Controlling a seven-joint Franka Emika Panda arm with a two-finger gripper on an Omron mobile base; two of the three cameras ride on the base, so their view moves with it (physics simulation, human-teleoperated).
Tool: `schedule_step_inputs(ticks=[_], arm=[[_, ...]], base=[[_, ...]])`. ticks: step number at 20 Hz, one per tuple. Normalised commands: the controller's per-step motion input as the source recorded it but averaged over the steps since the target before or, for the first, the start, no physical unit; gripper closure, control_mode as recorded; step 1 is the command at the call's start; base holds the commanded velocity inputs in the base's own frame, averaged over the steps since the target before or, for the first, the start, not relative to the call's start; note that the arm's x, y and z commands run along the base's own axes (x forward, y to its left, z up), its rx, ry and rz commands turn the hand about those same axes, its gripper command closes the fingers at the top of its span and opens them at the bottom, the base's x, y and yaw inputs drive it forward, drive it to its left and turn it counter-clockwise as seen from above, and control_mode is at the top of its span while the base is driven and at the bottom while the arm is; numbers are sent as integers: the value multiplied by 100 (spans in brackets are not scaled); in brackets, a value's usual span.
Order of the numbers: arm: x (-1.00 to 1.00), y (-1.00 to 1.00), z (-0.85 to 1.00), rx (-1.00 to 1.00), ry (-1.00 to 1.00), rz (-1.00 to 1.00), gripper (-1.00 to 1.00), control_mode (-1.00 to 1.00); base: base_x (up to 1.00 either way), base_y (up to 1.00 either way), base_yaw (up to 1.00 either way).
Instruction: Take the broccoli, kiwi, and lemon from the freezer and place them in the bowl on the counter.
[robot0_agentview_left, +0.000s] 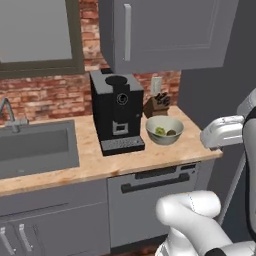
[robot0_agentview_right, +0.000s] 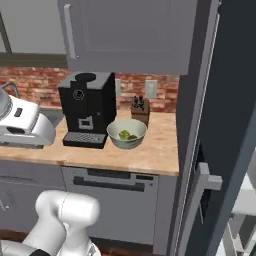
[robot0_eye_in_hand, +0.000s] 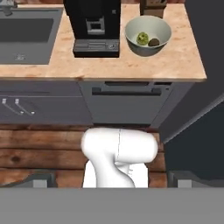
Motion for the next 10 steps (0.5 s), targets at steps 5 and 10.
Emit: schedule_step_inputs(ticks=[5,10], arm=[[0,0,0,0,0,0,-100,100],[0,0,0,0,0,0,-100,100]], base=[[-100,100,3],[-75,32,-62]])
